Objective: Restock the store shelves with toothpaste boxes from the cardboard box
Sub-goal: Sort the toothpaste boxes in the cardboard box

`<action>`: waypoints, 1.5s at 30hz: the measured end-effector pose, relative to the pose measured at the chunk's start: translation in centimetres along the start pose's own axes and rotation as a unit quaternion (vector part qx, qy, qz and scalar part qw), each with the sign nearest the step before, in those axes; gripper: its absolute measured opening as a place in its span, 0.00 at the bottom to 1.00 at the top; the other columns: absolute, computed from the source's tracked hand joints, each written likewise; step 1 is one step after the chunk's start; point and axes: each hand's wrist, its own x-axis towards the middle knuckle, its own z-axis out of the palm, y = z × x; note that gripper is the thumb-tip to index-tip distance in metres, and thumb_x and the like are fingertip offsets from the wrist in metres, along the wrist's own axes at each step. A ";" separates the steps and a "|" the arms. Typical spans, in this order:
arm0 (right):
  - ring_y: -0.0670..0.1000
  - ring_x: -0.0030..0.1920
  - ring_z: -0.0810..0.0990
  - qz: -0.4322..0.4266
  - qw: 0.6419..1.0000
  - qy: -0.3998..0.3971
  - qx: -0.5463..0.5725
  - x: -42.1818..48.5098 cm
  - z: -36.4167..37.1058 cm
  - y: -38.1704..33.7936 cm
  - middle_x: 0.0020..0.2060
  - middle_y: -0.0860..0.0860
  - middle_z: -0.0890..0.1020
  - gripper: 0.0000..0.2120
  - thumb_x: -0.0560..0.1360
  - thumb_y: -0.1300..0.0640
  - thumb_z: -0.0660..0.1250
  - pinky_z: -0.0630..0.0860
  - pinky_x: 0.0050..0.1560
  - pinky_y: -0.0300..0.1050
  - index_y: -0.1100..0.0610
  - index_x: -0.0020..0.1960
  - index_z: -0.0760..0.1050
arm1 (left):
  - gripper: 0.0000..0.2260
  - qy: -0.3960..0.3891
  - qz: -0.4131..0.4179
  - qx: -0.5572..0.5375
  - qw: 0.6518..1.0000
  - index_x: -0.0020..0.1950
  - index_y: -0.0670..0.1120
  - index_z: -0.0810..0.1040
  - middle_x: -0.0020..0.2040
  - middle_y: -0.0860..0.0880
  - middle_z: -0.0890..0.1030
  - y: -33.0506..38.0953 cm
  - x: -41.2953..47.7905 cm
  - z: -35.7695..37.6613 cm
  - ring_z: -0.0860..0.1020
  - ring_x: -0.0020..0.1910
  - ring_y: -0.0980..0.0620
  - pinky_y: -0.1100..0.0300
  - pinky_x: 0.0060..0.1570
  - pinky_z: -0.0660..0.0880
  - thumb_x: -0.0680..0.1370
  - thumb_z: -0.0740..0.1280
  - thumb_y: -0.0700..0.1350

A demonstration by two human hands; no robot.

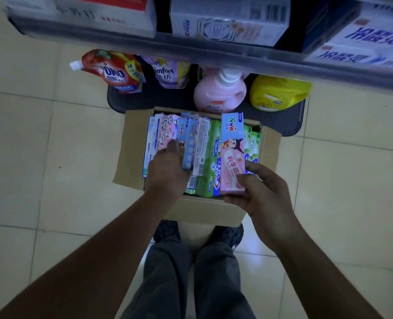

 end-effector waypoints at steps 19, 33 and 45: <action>0.56 0.38 0.82 -0.021 1.000 0.015 -0.005 -1.7 -0.2 -1.9 0.42 0.51 0.87 0.19 0.80 0.67 0.62 0.79 0.33 0.47 0.50 0.43 0.86 | 0.15 0.090 -0.002 -0.279 0.956 0.56 0.50 0.84 0.42 0.58 0.79 0.5 -5.1 -5.6 0.77 0.40 0.67 0.76 0.40 0.69 0.71 0.64 0.46; 0.47 0.30 0.75 -0.244 0.970 0.021 0.003 -17.1 -0.6 -22.4 0.31 0.50 0.84 0.11 0.72 0.64 0.74 0.73 0.31 0.38 0.60 0.54 0.80 | 0.12 0.077 0.217 -0.304 0.925 0.53 0.62 0.81 0.36 0.56 0.82 11.7 -10.0 -28.9 0.79 0.36 0.59 0.64 0.38 0.72 0.74 0.67 0.64; 0.56 0.41 0.87 -0.389 0.918 0.036 0.075 -30.2 -1.6 -35.1 0.45 0.66 0.86 0.17 0.64 0.59 0.80 0.80 0.40 0.41 0.55 0.49 0.77 | 0.06 0.050 0.327 -0.443 0.833 0.40 0.48 0.80 0.37 0.56 0.83 25.4 -17.8 -39.9 0.79 0.38 0.58 0.59 0.42 0.74 0.70 0.76 0.45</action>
